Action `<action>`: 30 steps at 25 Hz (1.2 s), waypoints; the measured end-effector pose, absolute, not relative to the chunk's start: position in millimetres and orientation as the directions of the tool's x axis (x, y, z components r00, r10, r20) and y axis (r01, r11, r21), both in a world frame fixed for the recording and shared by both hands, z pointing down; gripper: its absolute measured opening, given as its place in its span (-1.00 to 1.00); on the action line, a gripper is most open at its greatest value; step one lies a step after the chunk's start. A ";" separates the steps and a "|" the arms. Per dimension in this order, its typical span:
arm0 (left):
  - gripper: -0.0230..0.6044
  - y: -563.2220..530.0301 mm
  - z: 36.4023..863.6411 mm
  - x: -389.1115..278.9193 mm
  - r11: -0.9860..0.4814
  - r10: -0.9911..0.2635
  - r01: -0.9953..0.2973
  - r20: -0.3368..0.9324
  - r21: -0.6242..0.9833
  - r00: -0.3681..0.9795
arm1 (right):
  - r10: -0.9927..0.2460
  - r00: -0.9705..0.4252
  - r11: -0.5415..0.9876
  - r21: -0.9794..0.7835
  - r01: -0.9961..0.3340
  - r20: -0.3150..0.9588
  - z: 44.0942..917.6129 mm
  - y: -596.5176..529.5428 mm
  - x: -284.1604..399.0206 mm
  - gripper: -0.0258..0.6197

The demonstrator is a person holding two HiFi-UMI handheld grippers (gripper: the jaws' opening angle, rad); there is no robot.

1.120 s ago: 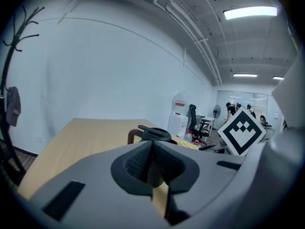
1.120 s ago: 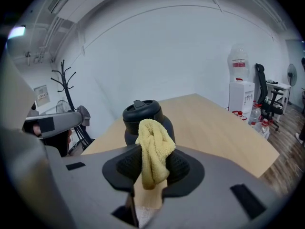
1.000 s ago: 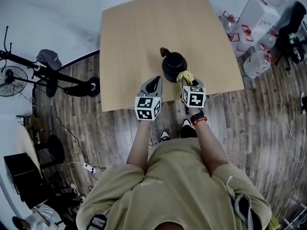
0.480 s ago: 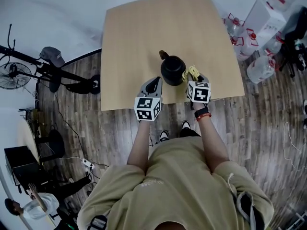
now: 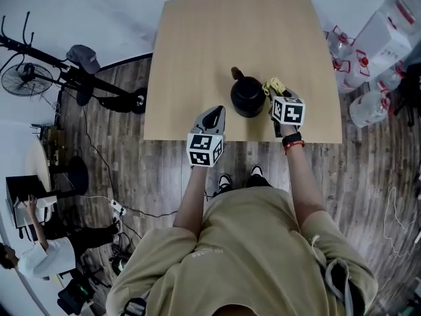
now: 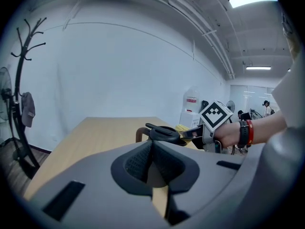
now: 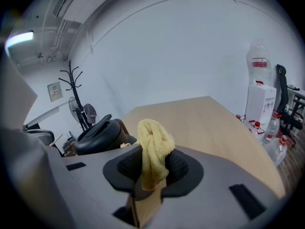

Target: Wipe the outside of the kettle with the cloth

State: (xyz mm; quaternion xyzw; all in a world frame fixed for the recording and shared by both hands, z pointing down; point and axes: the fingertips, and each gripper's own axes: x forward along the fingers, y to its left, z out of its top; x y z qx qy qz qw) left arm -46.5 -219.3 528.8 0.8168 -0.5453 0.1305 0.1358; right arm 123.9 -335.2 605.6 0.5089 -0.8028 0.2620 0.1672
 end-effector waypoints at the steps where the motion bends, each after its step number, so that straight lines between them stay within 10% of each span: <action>1: -0.85 -217.8 528.5 -48.6 -0.365 -0.856 -0.928 0.363 0.078 0.367 | -0.724 -0.436 0.354 -0.255 -0.900 0.534 605.9 -340.1 121.1 -0.58; 14: -0.85 -200.0 523.8 -80.3 -0.358 -0.858 -0.932 0.372 0.063 0.355 | -0.623 -0.569 0.473 -0.320 -0.821 0.537 604.3 -371.5 90.2 -0.59; 30: -0.85 -177.4 526.7 -110.2 -0.418 -0.838 -0.902 0.340 0.105 0.428 | -0.731 -0.352 0.338 -0.138 -0.931 0.585 617.7 -231.9 102.3 -0.58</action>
